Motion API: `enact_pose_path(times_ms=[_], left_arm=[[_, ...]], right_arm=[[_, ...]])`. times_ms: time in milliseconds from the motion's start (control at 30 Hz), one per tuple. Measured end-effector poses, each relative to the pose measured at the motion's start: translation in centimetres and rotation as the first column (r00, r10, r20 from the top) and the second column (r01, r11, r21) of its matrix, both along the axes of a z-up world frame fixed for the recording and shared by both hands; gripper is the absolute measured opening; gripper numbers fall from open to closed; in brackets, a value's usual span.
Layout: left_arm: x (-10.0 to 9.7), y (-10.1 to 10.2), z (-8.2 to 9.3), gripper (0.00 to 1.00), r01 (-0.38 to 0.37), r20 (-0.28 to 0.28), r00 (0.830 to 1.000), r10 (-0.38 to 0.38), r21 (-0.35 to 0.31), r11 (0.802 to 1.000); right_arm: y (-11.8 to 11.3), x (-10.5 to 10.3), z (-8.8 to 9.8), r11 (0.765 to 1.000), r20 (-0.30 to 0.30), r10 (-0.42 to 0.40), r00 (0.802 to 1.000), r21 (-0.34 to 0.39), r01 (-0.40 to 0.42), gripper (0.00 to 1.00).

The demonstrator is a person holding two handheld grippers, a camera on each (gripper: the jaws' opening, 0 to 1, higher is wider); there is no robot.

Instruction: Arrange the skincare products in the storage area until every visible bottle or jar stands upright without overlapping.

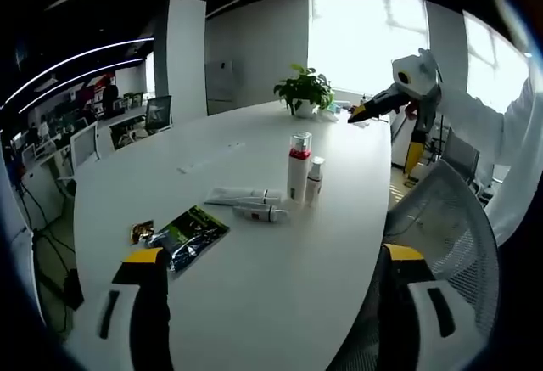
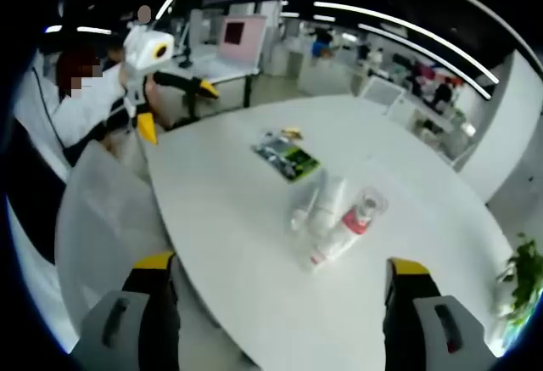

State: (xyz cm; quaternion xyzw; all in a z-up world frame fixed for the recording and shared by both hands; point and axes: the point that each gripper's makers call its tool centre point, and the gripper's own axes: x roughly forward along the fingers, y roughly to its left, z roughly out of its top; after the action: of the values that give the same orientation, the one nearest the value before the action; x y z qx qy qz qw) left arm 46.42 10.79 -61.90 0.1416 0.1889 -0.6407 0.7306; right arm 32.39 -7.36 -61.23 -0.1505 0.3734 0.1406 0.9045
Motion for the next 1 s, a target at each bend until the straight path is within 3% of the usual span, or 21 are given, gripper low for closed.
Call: enact_pose_path(times_ms=[400, 700, 1000], left_arm=[[0.0, -0.9, 0.4, 0.99, -0.045, 0.021, 0.999, 0.045, 0.005, 0.999], [0.5, -2.9, 0.6, 0.99, -0.092, 0.043, 0.995, 0.091, 0.017, 0.996], [0.2, -4.6, 1.1, 0.99, -0.139, 0.063, 0.988, 0.139, 0.001, 0.99]], right_arm=[[-0.5, 1.0, -0.3, 0.998, 0.001, 0.067, 0.998, -0.01, -0.067, 1.0], [-2.5, 1.7, -0.5, 0.99, -0.007, 0.142, 0.99, -0.024, -0.142, 1.0], [-5.1, 2.3, 0.0, 0.985, 0.024, 0.168, 0.986, -0.033, -0.167, 1.0]])
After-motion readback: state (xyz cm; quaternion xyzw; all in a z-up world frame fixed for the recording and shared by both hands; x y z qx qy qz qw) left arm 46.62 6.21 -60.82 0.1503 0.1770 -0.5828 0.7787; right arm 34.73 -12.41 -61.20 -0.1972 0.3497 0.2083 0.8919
